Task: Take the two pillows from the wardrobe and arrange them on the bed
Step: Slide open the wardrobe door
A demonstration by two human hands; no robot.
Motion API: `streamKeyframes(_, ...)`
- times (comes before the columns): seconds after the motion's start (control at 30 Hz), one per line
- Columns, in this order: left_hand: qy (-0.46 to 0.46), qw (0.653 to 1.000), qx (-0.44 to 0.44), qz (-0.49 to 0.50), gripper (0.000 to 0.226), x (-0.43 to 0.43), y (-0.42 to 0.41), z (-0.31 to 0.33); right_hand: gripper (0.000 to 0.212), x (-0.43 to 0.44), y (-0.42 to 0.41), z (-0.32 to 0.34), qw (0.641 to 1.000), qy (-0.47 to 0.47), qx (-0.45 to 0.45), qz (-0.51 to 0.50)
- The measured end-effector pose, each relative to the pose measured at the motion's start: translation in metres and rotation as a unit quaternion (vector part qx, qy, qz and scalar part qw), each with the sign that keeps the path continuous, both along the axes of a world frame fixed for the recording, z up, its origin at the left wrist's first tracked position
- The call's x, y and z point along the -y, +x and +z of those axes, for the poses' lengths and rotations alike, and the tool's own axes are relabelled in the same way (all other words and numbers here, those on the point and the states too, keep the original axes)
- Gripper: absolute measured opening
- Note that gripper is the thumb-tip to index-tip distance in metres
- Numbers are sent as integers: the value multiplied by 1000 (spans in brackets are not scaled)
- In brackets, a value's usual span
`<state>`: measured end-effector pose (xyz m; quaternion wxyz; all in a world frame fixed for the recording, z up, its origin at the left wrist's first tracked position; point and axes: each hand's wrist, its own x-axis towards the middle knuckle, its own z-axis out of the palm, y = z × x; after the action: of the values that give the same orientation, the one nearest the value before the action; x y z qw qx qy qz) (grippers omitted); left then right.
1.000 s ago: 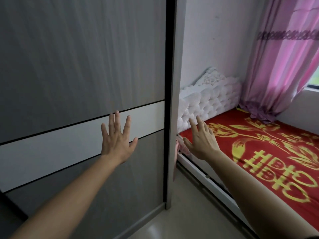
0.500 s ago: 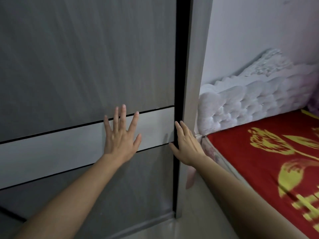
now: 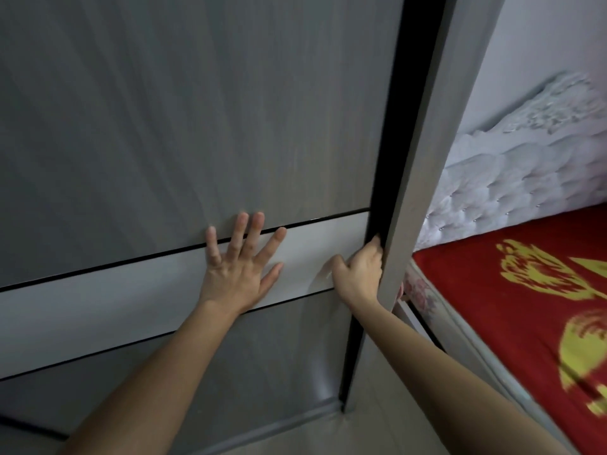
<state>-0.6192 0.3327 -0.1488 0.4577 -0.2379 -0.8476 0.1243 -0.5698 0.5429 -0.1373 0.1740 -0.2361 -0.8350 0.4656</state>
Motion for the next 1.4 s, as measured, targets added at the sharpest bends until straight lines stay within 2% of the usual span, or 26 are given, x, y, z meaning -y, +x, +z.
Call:
streamKeyframes(0.13, -4, 1000, -25, -12, 69, 6, -2, -1, 86, 11, -6, -3, 999, 28, -9, -41)
streamKeyframes(0.27, -10, 1000, -27, -13, 67, 21, 0, 0, 79, 14, -1, -10, 998, 35, -38, -23)
streamKeyframes(0.53, 1, 1000, -13, 17, 66, 79, 9, -2, 70, 34, 16, -21, 993, 57, -66, 83)
streamKeyframes(0.8, 16, 991, 75, 111, 68, 147, 51, 6, 69, 75, 20, -13, 971, 68, -57, 224)
streamKeyframes(0.97, 61, 969, 152, 185, 75, 188, 85, 16, 86, 109, 19, -17, 934, 35, 4, 355)
streamKeyframes(1.13, 154, 932, 231, 235, 74, 220, 110, 35, 93, 160, 21, -25, 909, 58, 19, 413)
streamKeyframes(1.33, 388, 856, 263, 218, 68, 243, 116, 57, 83, 221, 16, -32, 882, 44, 62, 464)
streamKeyframes(1.4, 434, 833, 273, 207, 67, 254, 116, 61, 81, 242, 13, -34, 874, 38, 84, 477)
